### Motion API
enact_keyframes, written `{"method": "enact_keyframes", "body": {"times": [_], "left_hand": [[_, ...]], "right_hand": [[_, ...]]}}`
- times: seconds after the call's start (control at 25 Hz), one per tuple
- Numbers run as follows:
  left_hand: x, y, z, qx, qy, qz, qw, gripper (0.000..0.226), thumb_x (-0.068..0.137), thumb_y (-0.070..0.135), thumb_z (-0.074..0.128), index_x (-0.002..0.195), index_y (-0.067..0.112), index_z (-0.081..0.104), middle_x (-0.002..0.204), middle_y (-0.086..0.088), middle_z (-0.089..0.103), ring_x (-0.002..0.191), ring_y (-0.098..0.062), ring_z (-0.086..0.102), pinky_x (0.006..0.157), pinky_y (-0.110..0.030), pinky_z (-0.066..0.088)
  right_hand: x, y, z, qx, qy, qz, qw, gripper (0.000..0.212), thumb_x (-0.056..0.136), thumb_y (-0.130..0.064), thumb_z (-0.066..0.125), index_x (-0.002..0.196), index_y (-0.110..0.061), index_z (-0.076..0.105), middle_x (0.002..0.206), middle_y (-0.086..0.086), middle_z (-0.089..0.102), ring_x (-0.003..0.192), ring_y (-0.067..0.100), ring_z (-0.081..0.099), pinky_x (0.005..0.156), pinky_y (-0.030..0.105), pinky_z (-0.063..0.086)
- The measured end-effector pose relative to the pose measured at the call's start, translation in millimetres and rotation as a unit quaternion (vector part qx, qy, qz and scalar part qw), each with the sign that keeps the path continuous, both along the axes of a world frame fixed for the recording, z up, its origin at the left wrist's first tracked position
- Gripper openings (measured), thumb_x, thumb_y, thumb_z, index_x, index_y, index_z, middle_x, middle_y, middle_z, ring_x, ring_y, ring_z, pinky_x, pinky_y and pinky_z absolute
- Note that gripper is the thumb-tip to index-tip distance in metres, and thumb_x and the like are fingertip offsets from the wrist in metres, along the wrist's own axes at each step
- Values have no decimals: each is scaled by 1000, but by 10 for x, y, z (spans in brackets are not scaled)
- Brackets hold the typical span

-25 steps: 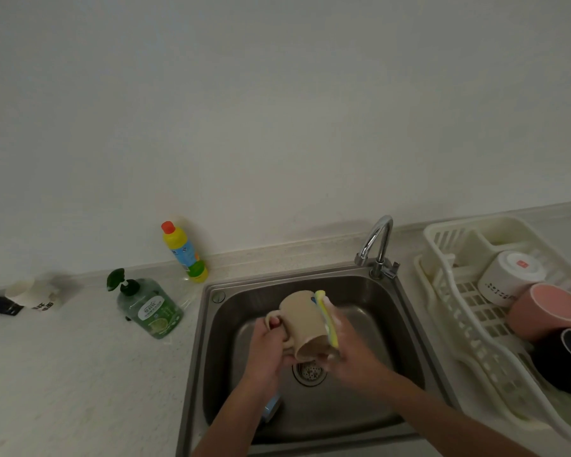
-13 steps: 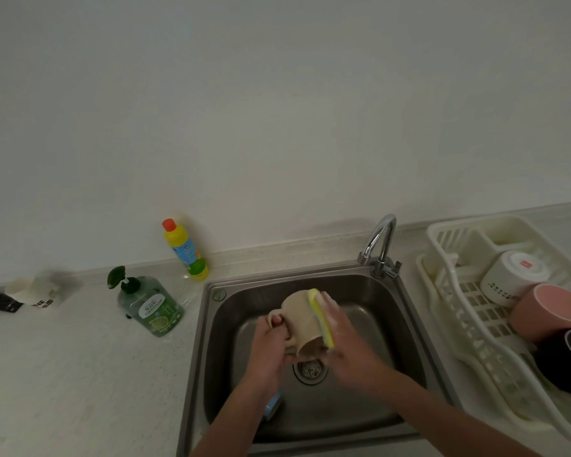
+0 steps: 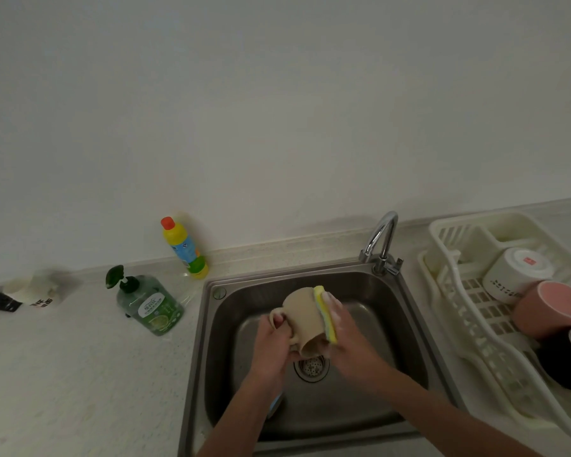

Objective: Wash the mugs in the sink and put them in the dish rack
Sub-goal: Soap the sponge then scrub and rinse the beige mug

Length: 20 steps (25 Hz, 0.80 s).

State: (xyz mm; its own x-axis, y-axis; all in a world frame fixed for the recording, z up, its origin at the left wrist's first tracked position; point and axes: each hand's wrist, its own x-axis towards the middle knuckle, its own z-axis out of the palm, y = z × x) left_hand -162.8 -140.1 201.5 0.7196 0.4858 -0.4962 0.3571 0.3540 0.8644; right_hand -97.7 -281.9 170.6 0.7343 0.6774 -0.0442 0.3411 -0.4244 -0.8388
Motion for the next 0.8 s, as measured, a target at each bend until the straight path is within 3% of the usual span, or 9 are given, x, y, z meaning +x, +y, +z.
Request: {"method": "enact_keyframes", "body": {"times": [0.08,0.16,0.32,0.36,0.44,0.52,0.6,0.72,0.8], "left_hand": [[51,-18,-48,104,30,-47,993,12,102,9,42,110,10,50,106,-15,60,93,-25,64,66,-42,61],[67,-9,-73,156,49,-85,983,9,104,15,42,106,12,50,102,-12,60,90,-23,63,74,-44,61],[7,42,-6,25,24,-63,997,15,102,11,45,115,11,53,106,-13,62,91,-24,64,55,-28,54],[1,55,3,11,19,-46,999,16,102,10,46,116,11,53,108,-14,63,93,-25,65,56,-28,55],[32,48,-33,43,22,-37,998,15,103,12,44,115,11,52,109,-14,61,97,-27,65,58,-32,58],[79,2,-93,109,32,-70,991,14,105,19,41,112,11,50,108,-14,61,96,-25,65,66,-40,61],[70,-50,-136,131,39,-111,984,15,106,22,40,108,12,50,109,-18,62,93,-24,65,75,-45,61],[20,-17,-109,56,30,-95,993,13,103,13,45,112,12,54,110,-18,64,89,-24,67,64,-36,60],[2,34,-49,-18,0,-40,999,17,101,8,47,115,10,55,109,-18,66,89,-27,69,58,-33,58]], "right_hand": [[-67,54,-131,-71,-202,45,976,90,89,-15,60,157,-22,2,165,0,-9,153,28,-2,122,45,22],[-42,77,-111,-113,-254,66,958,93,88,-17,63,158,-19,1,164,-1,-14,151,32,-9,122,45,18],[144,-1,64,-21,31,10,999,106,86,-21,74,156,-28,-6,164,-10,-7,151,12,0,121,30,15],[119,-27,65,1,48,-1,999,103,88,-17,72,156,-29,-4,163,-9,-1,151,13,4,122,32,17],[-14,-21,6,-6,-50,-2,999,94,90,-13,67,156,-26,1,164,-3,1,152,21,5,122,42,23],[-87,39,-134,-64,-236,38,969,95,85,-17,69,156,-20,6,165,3,0,151,35,3,115,52,33],[-6,76,-141,-135,-293,50,945,105,79,-33,74,157,-17,7,165,3,-2,151,38,-3,116,52,32],[140,69,16,-89,-104,21,990,121,74,-45,81,157,-21,-4,163,-8,-6,151,16,-7,121,31,13],[121,2,68,-9,42,-15,999,116,78,-32,81,156,-27,-5,162,-11,3,149,7,7,118,25,18]]}}
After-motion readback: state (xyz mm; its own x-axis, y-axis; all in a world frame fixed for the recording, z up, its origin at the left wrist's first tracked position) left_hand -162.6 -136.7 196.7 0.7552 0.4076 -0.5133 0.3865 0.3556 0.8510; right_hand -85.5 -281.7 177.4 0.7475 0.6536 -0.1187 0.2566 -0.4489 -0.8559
